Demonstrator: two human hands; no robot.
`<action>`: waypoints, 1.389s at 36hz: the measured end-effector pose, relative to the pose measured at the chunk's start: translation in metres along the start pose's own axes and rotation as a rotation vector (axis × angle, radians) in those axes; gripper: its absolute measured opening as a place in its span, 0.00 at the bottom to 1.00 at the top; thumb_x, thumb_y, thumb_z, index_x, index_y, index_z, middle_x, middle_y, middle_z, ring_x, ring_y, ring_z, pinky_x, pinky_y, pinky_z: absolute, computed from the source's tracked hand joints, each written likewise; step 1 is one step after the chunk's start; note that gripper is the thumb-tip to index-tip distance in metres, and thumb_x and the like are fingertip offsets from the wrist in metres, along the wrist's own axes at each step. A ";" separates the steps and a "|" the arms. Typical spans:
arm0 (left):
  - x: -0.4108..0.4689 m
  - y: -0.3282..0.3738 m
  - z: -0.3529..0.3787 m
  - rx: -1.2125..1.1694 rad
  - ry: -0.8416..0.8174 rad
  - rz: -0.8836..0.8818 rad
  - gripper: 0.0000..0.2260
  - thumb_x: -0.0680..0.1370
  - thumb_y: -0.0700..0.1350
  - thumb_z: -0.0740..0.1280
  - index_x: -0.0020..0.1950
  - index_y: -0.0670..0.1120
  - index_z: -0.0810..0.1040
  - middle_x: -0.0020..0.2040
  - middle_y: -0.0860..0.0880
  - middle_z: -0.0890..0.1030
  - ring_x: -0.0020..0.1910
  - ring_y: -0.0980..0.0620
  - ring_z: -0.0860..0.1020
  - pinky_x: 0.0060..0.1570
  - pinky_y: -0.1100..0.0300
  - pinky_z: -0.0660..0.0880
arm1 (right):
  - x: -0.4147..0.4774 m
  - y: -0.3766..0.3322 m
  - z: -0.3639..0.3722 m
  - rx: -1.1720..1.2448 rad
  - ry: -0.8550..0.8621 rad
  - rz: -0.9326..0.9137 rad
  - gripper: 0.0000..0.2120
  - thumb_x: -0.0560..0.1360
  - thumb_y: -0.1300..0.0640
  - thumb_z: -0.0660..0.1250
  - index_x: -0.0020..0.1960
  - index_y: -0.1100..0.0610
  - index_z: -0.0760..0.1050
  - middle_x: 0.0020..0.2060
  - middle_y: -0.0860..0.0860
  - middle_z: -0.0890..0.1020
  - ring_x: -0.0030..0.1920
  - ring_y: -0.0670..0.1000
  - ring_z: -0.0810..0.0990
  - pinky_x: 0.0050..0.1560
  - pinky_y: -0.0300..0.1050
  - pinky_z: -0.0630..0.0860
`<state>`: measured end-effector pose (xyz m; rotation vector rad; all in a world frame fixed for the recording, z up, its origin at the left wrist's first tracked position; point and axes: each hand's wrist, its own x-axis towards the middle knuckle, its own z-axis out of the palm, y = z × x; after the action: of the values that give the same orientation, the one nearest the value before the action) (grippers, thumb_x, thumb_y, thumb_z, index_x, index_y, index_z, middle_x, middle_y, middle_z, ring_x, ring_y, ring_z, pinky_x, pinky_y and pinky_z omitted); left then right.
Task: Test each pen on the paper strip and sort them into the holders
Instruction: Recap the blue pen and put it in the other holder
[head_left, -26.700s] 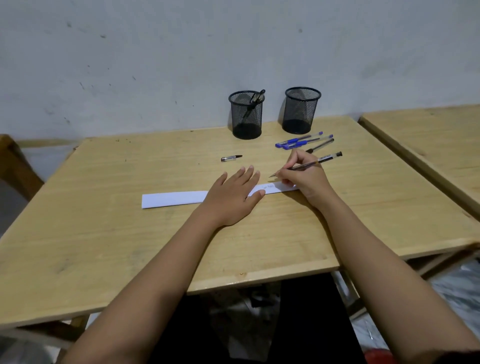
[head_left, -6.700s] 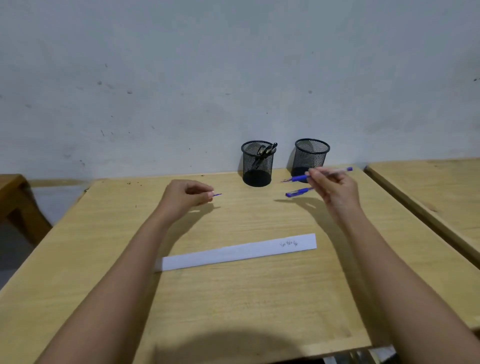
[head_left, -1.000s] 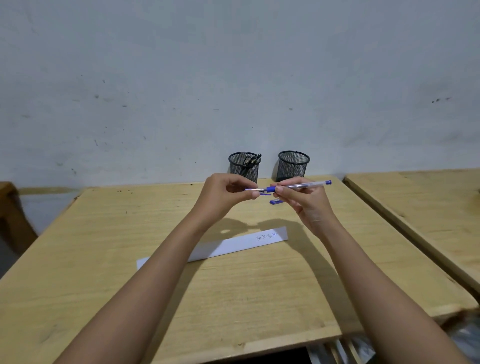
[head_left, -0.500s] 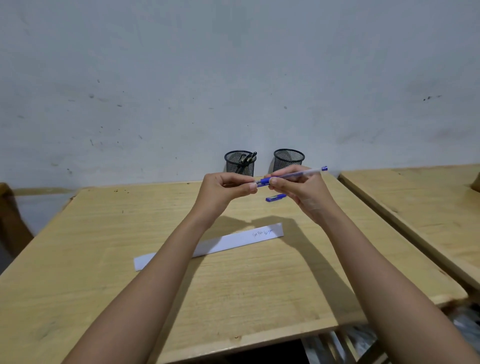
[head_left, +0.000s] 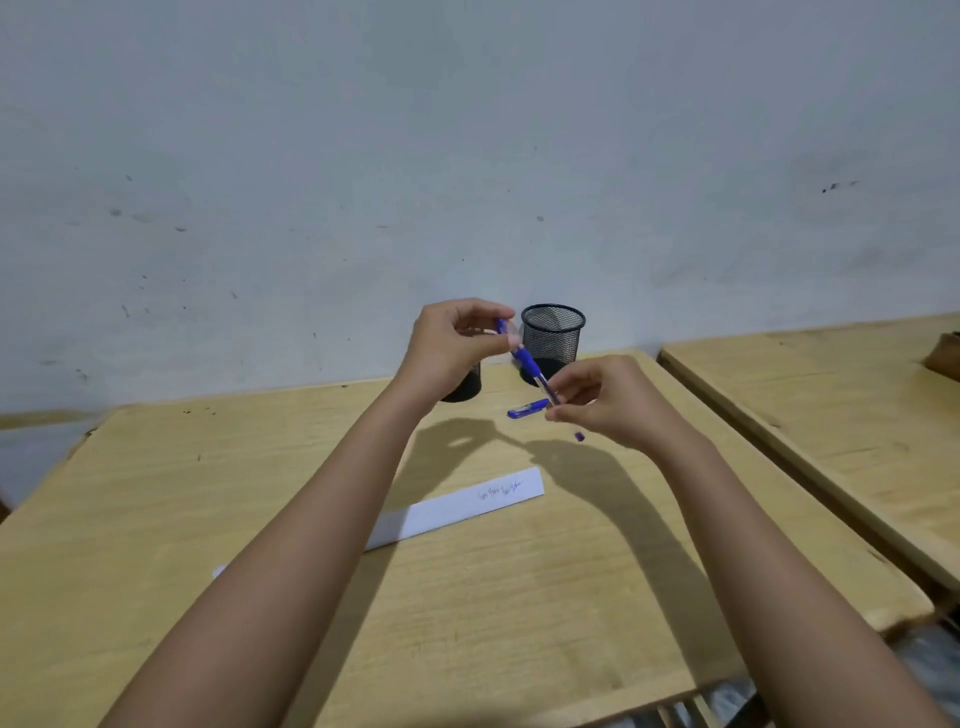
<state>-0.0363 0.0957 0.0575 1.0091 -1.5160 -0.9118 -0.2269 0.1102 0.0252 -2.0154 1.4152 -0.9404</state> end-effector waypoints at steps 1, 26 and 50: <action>0.007 0.002 0.008 -0.014 -0.007 0.016 0.10 0.70 0.34 0.72 0.50 0.40 0.81 0.42 0.46 0.83 0.42 0.53 0.82 0.52 0.63 0.77 | 0.004 0.005 0.000 -0.001 0.030 0.007 0.07 0.66 0.64 0.75 0.42 0.56 0.81 0.36 0.54 0.82 0.36 0.48 0.80 0.41 0.43 0.79; 0.115 -0.113 0.089 0.228 0.001 -0.254 0.28 0.65 0.52 0.76 0.61 0.46 0.72 0.58 0.47 0.79 0.57 0.49 0.78 0.59 0.51 0.75 | 0.152 0.099 -0.023 0.128 0.470 0.081 0.05 0.74 0.59 0.67 0.47 0.61 0.78 0.41 0.52 0.80 0.42 0.47 0.78 0.42 0.30 0.70; 0.047 -0.097 0.050 0.644 -0.335 -0.163 0.28 0.78 0.55 0.61 0.74 0.44 0.59 0.73 0.46 0.64 0.70 0.50 0.64 0.62 0.62 0.61 | 0.082 0.108 0.002 0.278 0.370 0.100 0.11 0.72 0.62 0.69 0.54 0.57 0.75 0.48 0.52 0.80 0.49 0.49 0.79 0.53 0.44 0.78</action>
<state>-0.0768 0.0191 -0.0237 1.5091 -2.1063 -0.7361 -0.2721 -0.0031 -0.0344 -1.6092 1.4579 -1.4322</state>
